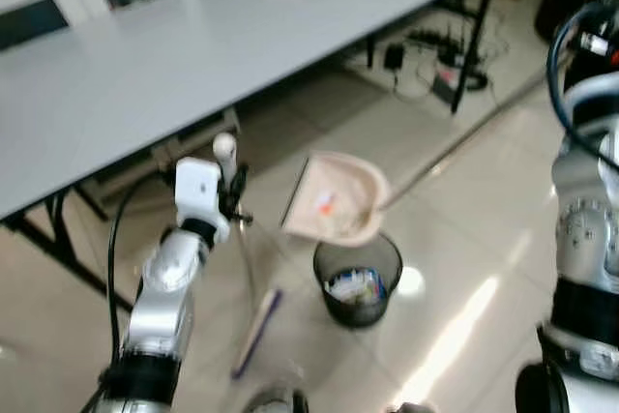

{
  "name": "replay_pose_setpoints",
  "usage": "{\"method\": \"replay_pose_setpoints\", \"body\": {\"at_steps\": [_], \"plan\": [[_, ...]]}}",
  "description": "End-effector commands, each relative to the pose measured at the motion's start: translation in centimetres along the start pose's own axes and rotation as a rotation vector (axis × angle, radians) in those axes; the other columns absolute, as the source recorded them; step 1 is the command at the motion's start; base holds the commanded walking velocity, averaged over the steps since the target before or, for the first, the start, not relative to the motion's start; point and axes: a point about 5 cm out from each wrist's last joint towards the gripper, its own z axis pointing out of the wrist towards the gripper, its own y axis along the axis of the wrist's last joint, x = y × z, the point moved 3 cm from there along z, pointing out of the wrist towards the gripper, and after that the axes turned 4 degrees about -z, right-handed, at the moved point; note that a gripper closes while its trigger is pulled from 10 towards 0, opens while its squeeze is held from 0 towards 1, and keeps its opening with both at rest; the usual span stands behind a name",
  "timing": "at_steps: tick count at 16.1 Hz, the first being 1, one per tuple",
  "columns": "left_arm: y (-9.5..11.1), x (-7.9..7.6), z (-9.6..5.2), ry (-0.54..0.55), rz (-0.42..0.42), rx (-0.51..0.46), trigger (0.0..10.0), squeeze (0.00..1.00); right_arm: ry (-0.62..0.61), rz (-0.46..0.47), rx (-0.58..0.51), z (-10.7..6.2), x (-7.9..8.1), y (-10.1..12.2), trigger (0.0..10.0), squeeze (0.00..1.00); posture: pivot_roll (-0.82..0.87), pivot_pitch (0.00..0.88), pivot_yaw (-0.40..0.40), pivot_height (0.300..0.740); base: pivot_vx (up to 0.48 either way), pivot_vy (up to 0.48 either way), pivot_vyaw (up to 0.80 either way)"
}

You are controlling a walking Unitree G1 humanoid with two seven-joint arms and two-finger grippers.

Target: Sweep floor

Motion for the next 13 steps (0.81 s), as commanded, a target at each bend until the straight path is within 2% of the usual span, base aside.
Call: {"method": "replay_pose_setpoints", "body": {"at_steps": [1, 7, 9, 12, 13], "plan": [[0.3, 0.0, -0.1, -0.005, 0.005, -0.012, 10.0, 0.00, -0.004, 0.000, -0.057, 0.1, -0.1, 1.4, 10.0, 0.00, -0.05, 0.075, 0.117, 0.740, 0.000, 0.000, 0.00], [0.3, 0.1, -0.2, -0.002, 0.004, -0.010, 10.0, 0.00, 0.003, -0.004, -0.054, 0.1, 0.0, 1.4, 10.0, 0.00, -0.05, 0.080, 0.115, 0.740, 0.000, 0.000, 0.00], [0.2, 0.1, -0.3, -0.004, 0.003, -0.008, 10.0, 0.00, 0.015, -0.034, -0.063, 0.1, 0.1, 1.5, 10.0, 0.00, -0.05, 0.082, 0.116, 0.740, 0.000, 0.000, 0.00], [0.1, 0.0, -0.3, -0.008, 0.002, -0.004, 10.0, 0.00, 0.076, -0.073, -0.081, 0.0, 1.0, 1.5, 10.0, 0.00, -0.05, 0.086, 0.115, 0.740, 0.000, 0.000, 0.00], [0.1, 0.0, -0.4, -0.010, 0.002, -0.002, 10.0, 0.00, 0.150, -0.088, -0.078, -0.2, 2.2, 1.1, 10.0, 0.00, -0.05, 0.088, 0.114, 0.740, 0.000, 0.000, 0.00]]}}
